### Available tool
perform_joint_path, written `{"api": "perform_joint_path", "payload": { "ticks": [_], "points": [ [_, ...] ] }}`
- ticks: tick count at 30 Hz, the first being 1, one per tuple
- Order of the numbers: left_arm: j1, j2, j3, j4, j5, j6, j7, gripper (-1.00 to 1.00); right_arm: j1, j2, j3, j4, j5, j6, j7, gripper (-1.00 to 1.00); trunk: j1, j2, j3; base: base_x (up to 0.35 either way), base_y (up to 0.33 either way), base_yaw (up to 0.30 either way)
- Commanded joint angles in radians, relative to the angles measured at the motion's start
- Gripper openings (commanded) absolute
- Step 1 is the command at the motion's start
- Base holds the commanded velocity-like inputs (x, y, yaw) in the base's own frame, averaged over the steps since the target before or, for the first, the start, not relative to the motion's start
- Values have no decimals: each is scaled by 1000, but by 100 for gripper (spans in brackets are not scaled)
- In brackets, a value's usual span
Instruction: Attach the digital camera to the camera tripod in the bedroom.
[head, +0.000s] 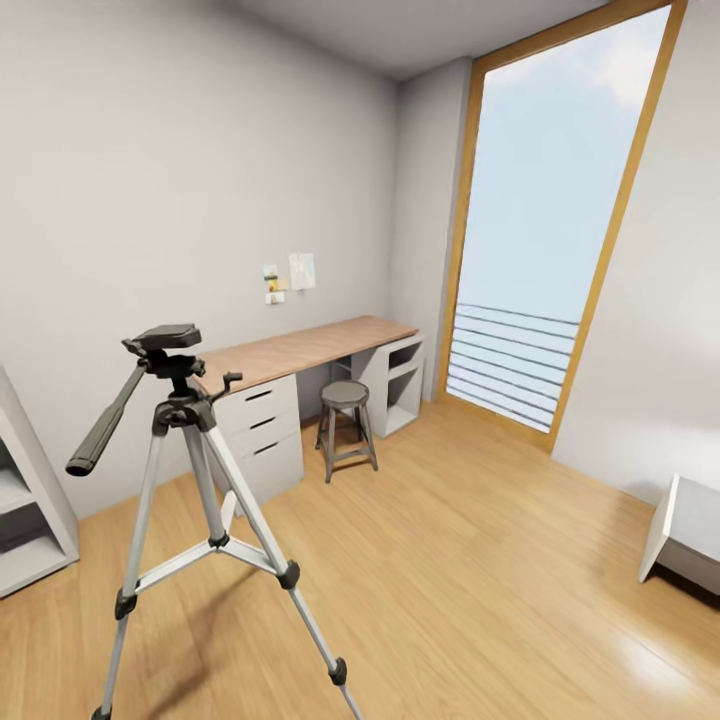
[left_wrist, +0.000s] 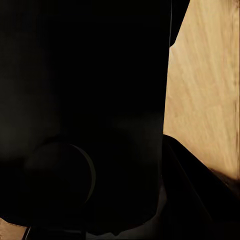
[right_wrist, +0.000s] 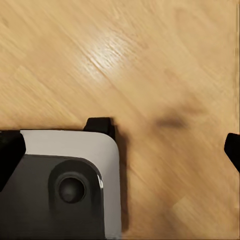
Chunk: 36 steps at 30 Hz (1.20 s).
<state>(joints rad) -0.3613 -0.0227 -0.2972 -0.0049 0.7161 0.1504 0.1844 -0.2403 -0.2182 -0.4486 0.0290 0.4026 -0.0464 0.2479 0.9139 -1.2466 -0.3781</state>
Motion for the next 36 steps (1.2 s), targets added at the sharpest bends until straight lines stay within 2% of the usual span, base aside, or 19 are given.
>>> {"api": "perform_joint_path", "payload": {
  "ticks": [1, 5, 8, 9, 13, 15, 16, 18, 26, 36],
  "points": [
    [-1, -4, -10, 0, -4, 4, 3, -100, -2, -1, -9, 3, 13, -5, 0, 100, -4, 7, 2, 0, 0, 0],
    [-1, -12, -10, 0, -48, 2, 3, -100, -3, 1, -8, 3, 34, -4, -3, 100, -19, 35, 15, 0, 0, 0],
    [-1, -11, -10, 1, -58, 2, 3, -100, -3, 1, -8, 3, 58, -5, -5, 100, -31, 56, 24, 0, 0, 0],
    [-1, -9, -10, 2, -63, 1, 3, -100, -4, 3, -8, 3, 101, -5, -24, 100, -35, 63, 27, 0, 0, 0],
    [-1, -8, -10, 2, -64, 1, 3, -100, -4, 10, -8, 4, 121, -5, -65, 100, -50, 91, 40, 0, 0, 0],
    [-1, -8, -10, 2, -63, 0, 3, -100, -4, 16, -8, 4, 125, -5, -81, 100, -58, 105, 46, 0, 0, 0],
    [-1, -5, -10, 2, -59, 1, 4, -100, -4, 29, -9, 5, 130, -5, -102, 100, -61, 112, 49, 0, 0, 0],
    [-1, -2, -9, 2, -57, 1, 4, -100, -4, 32, -9, 5, 131, -5, -105, 100, -69, 126, 55, 0, 0, 0],
    [-1, 15, -9, 3, -51, 2, 5, -100, -4, 36, -9, 4, 135, -12, -112, 100, -100, 182, 80, 0, 0, 0],
    [-1, 18, -10, 3, -51, 1, 6, -100, -4, 36, -9, 4, 136, -23, -109, 100, -138, 252, 112, 0, 0, 0]
  ]
}}
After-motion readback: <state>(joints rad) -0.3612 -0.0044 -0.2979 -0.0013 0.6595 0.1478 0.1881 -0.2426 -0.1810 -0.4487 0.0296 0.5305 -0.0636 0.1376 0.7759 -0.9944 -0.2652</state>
